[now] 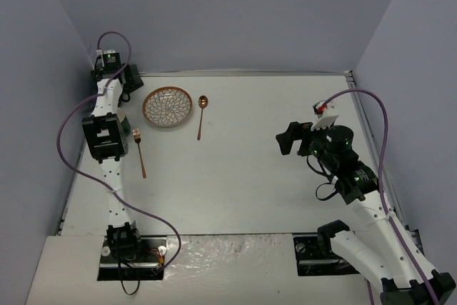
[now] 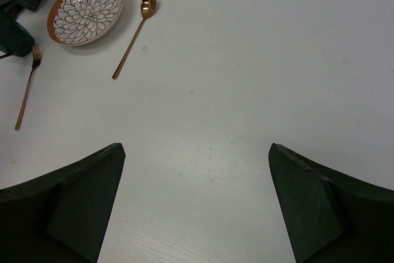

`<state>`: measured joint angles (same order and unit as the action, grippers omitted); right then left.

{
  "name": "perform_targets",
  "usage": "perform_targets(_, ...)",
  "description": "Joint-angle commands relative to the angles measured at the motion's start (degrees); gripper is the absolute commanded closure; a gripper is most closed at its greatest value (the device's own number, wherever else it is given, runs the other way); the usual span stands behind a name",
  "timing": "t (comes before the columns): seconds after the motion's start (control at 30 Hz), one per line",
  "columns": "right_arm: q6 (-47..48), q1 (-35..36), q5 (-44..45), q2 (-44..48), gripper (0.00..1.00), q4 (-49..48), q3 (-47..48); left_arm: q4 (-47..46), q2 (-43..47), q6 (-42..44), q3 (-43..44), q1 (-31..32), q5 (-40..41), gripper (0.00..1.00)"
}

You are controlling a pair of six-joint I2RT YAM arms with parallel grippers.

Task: Set the dinner table for one person

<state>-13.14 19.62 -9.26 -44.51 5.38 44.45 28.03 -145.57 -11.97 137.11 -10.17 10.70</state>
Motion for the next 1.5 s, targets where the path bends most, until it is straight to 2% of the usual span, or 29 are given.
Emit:
perform_targets(0.0,-1.11,0.42,-1.57,-0.67,0.0,-4.86,-0.15,-1.66,0.84,1.76,3.69,-1.3,-0.94,0.11)
perform_targets(0.03,-1.19,0.42,-1.68,-0.69,0.0,-4.85,-0.16,-1.66,0.48,1.72,3.69,-1.56,-0.94,0.12)
perform_targets(0.17,-1.37,0.5,-2.45,-0.94,0.0,-4.77,-0.49,-1.88,-0.99,2.53,3.69,-2.54,-0.84,0.34)
perform_targets(0.27,-1.45,0.42,-2.61,-1.02,0.0,-4.77,-0.32,-2.23,-1.3,3.1,3.69,-3.06,-1.34,0.57)
perform_targets(0.37,-1.56,0.42,-2.75,-1.02,0.0,-4.79,-0.11,-2.54,-0.45,3.93,3.6,-3.66,-1.3,0.89)
perform_targets(0.43,-1.63,0.42,-3.08,-1.02,0.0,-4.83,0.03,-2.96,0.65,4.48,3.6,-3.88,-1.32,0.98)
perform_targets(0.57,-1.72,0.42,-3.59,-0.89,0.0,-4.79,0.48,-4.0,5.35,4.2,3.75,-4.4,-1.68,1.0)
perform_targets(0.77,-1.72,0.42,-4.59,0.27,0.0,-4.77,1.08,-7.19,16.88,2.35,5.97,-4.33,-3.93,1.0)
perform_targets(0.93,-1.96,0.45,-4.5,2.35,0.0,-4.86,0.55,-10.14,28.96,-2.31,4.62,-3.4,-9.24,1.0)
perform_targets(1.0,-1.94,0.42,-4.65,3.25,0.0,-4.77,0.53,-9.78,30.86,-2.23,5.0,-2.58,-11.49,1.0)
perform_targets(1.07,-1.32,0.42,-4.13,4.29,0.0,-4.78,0.5,-7.97,35.07,-1.35,5.7,0.26,-17.58,1.0)
perform_targets(1.17,-0.66,0.42,-3.08,4.83,0.0,-4.86,1.14,-3.98,38.91,-0.62,5.39,5.2,-21.66,1.0)
perform_targets(1.37,-0.99,0.42,-2.03,5.6,0.0,-4.84,2.87,1.8,45.23,-0.43,3.48,20.59,-22.97,1.0)
perform_targets(1.4,-1.01,0.42,-1.99,5.91,0.0,-4.86,2.93,2.11,45.54,-0.7,3.43,21.5,-22.92,1.0)
perform_targets(1.47,-1.06,0.42,-1.39,7.55,0.0,-4.81,3.06,2.61,46.03,-1.11,3.76,29.8,-22.97,1.0)
